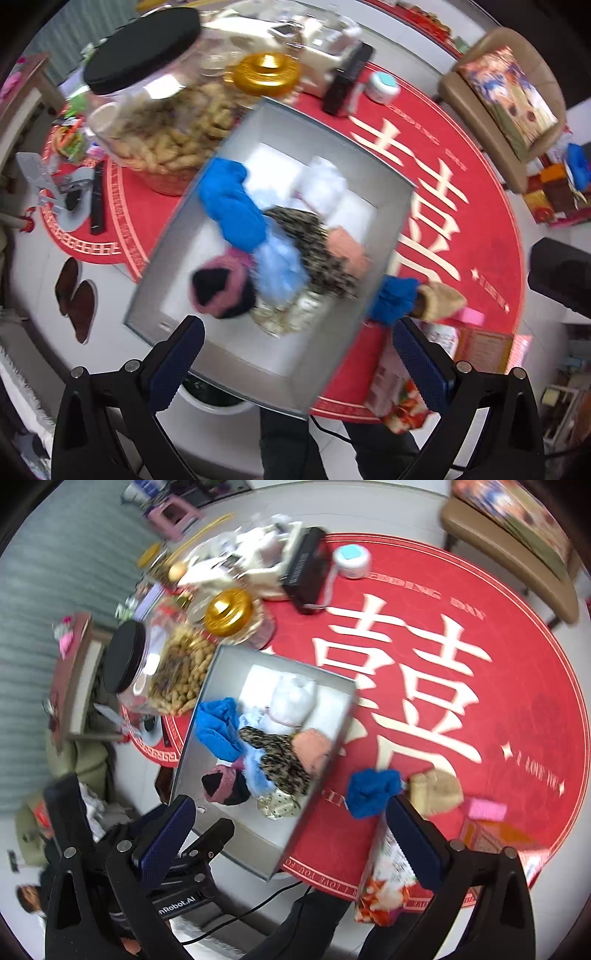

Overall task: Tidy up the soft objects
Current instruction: 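Move both tools from the box toward the remaining items on the rug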

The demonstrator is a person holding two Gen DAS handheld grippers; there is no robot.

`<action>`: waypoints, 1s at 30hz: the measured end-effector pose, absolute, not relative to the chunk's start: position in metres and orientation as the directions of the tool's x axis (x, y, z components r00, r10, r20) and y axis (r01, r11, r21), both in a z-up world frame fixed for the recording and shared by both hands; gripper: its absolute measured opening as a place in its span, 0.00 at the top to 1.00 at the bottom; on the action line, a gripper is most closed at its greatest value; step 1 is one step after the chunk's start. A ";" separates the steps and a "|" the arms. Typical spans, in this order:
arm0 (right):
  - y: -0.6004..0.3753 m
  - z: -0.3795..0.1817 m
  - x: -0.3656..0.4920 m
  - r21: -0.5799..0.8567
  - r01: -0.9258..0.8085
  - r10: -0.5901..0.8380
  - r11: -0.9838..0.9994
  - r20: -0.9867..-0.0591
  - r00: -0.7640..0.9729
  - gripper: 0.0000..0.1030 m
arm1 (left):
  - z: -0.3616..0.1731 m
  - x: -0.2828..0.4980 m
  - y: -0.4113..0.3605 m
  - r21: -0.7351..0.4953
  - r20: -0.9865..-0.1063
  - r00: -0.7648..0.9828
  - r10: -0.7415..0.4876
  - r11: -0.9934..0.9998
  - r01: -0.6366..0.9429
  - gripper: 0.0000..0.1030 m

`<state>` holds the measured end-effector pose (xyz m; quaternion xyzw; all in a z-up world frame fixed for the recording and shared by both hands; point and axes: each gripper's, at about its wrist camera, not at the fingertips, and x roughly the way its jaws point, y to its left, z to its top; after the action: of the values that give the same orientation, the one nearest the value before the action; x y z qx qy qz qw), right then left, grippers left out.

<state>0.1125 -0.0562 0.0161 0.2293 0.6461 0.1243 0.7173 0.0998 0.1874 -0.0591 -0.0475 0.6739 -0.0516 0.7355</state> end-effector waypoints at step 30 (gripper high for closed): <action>-0.067 -0.174 0.122 0.330 0.025 0.324 0.944 -0.905 -0.277 0.00 | -0.061 0.059 0.113 -0.118 -0.993 -0.010 -0.118 0.988 0.095 0.00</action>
<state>0.1223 -0.0673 -0.1741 0.1104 0.7891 0.1264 0.5909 0.0590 0.1132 -0.0614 -0.0082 0.7065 -0.0756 0.7037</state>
